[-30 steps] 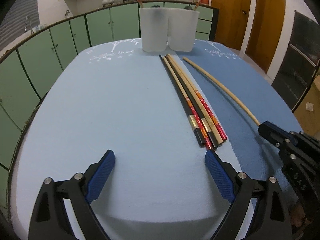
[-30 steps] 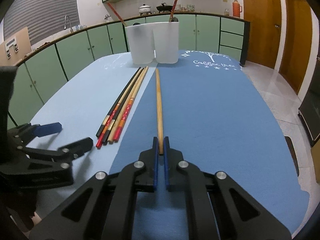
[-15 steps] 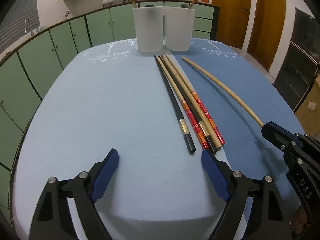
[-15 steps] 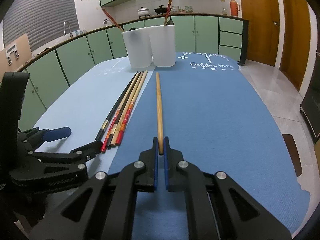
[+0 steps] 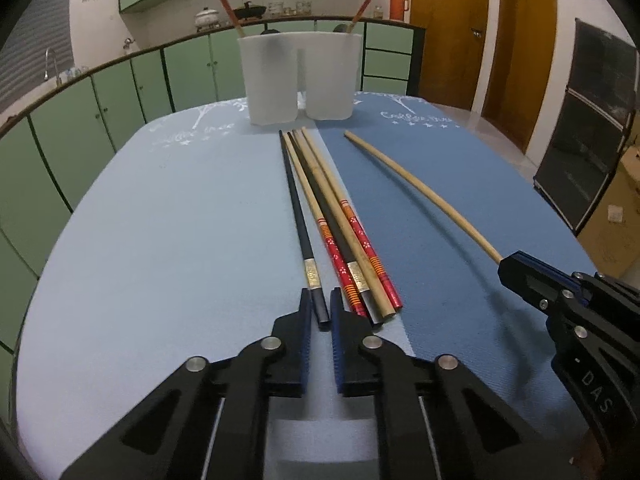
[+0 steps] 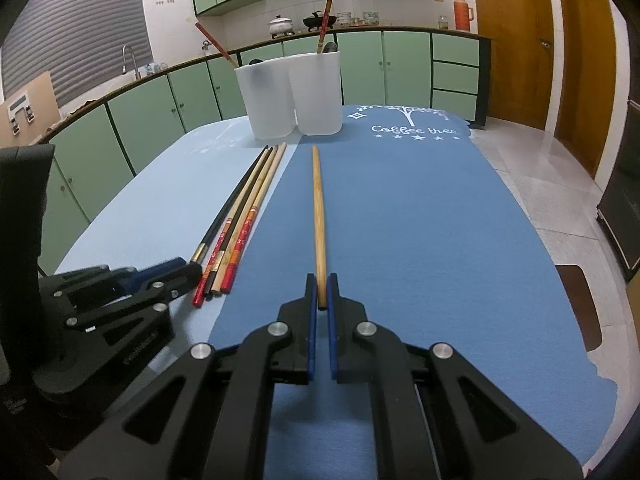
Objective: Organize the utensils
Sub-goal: 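Lower the left tool and grasp a black chopstick from the bundle, then lift both held chopsticks upright and carry them over the white holder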
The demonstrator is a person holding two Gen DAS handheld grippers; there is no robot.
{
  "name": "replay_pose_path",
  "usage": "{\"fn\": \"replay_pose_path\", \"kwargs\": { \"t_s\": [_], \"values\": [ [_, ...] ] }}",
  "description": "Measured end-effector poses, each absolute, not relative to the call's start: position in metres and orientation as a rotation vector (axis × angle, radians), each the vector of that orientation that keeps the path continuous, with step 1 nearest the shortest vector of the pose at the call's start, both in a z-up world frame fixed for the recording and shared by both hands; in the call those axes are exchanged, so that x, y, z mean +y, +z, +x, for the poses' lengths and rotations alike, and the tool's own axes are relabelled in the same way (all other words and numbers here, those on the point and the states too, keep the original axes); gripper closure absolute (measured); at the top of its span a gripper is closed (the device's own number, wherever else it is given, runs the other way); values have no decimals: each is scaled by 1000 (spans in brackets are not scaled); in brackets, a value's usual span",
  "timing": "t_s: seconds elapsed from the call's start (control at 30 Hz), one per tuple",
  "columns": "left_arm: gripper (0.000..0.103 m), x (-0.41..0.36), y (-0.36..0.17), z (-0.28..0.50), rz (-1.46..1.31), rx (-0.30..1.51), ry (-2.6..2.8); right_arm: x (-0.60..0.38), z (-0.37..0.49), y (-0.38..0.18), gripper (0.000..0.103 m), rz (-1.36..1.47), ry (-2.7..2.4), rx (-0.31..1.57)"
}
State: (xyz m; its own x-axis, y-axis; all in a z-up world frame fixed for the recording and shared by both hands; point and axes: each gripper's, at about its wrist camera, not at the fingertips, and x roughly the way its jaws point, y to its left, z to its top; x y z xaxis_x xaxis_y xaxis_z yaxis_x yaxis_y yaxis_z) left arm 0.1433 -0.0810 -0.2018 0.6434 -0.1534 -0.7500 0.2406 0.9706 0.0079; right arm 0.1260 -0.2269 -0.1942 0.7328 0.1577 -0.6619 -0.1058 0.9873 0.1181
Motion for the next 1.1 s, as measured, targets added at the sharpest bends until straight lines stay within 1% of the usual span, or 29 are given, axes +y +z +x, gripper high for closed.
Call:
{"fn": "replay_pose_path", "kwargs": {
  "t_s": [0.17,0.4,0.67,0.87,1.1],
  "values": [
    [95,-70,-195,143,73,846,-221,-228,125,-190,99,73,146,724],
    [96,-55,-154,136,74,756,-207,-232,124,-164,99,71,157,676],
    [95,-50,-89,135,71,602,-223,-245,130,-104,99,76,179,571],
    [95,-51,-52,145,61,524,-256,-254,142,-56,99,95,209,515],
    [96,-52,-26,165,29,496,-299,-251,168,-10,99,77,269,519]
  ]
}}
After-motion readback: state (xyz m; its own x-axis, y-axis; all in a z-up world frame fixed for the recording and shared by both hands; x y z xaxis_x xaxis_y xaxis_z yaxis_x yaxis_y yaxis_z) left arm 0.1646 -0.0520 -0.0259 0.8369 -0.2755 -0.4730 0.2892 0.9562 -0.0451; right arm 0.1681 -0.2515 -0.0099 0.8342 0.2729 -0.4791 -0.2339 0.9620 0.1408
